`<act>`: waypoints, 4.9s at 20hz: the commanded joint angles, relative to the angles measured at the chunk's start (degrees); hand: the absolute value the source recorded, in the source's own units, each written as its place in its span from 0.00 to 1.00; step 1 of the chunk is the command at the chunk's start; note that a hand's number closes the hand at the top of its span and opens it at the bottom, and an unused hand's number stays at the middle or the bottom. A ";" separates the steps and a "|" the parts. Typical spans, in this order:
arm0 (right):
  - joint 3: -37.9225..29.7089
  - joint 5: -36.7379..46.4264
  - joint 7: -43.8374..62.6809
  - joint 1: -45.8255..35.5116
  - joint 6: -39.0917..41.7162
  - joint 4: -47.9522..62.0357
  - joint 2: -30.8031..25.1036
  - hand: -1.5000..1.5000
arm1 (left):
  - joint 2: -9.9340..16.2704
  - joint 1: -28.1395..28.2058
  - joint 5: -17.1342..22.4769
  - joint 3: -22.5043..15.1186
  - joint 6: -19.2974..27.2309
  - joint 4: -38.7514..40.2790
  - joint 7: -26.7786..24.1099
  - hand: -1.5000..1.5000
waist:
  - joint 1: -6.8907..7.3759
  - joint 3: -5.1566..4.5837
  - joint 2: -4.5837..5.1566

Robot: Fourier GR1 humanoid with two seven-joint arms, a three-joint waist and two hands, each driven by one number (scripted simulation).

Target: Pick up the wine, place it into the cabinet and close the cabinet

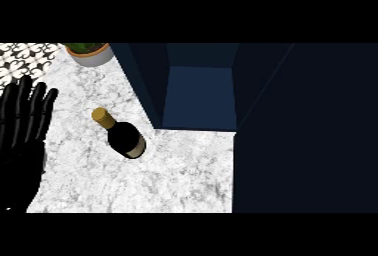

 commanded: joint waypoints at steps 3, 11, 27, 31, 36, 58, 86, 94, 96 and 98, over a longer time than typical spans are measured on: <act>1.20 1.41 -2.02 4.57 1.28 -1.69 -0.20 0.00 | -1.32 -5.38 -2.47 -2.51 0.14 3.84 -1.76 0.00 | -2.35 1.17 -0.16; 6.25 -9.41 10.96 10.60 7.89 -14.45 -2.74 0.00 | -7.08 -4.91 7.64 -11.93 3.49 1.98 6.92 0.00 | -2.45 1.15 -0.38; 7.11 -7.95 24.50 2.07 2.55 -20.63 -0.36 0.00 | -7.20 -12.73 -2.32 -25.76 20.41 -5.06 20.14 0.00 | -1.89 1.16 -0.23; 6.59 -9.87 30.06 2.68 1.96 -26.83 -1.64 0.00 | -7.20 -18.45 -6.26 -32.06 28.89 -3.62 23.28 0.00 | -2.36 1.17 -0.32; 0.13 -14.15 29.04 -1.11 3.83 -22.40 -2.67 0.00 | -7.20 -11.98 -9.43 -33.49 29.23 -8.17 23.18 0.00 | -1.84 1.16 -0.25; 2.96 -10.47 34.93 -6.25 0.38 -24.04 -0.30 0.00 | -2.22 -4.91 -1.38 -12.24 24.50 -5.95 19.22 0.00 | -1.82 1.12 -0.22; 5.49 -8.27 34.81 -3.94 2.67 -24.95 1.35 0.00 | -1.55 -0.35 11.99 5.49 3.70 39.72 -13.92 0.00 | -2.16 1.10 -0.14; 1.03 -12.14 36.57 -5.63 3.59 -25.67 -0.39 0.00 | -1.40 -2.13 11.85 7.95 -0.94 53.36 -23.76 0.00 | -2.04 1.12 -0.16; 3.39 -10.55 34.53 -0.70 3.85 -27.84 1.05 0.00 | -0.05 -5.82 13.03 8.54 -2.68 55.18 -21.70 0.00 | -2.13 1.15 -0.20; 3.64 -8.96 34.75 -7.45 2.49 -22.69 1.66 0.00 | -0.82 -7.11 11.38 9.39 -3.46 64.48 -29.28 0.00 | -2.07 1.10 -0.09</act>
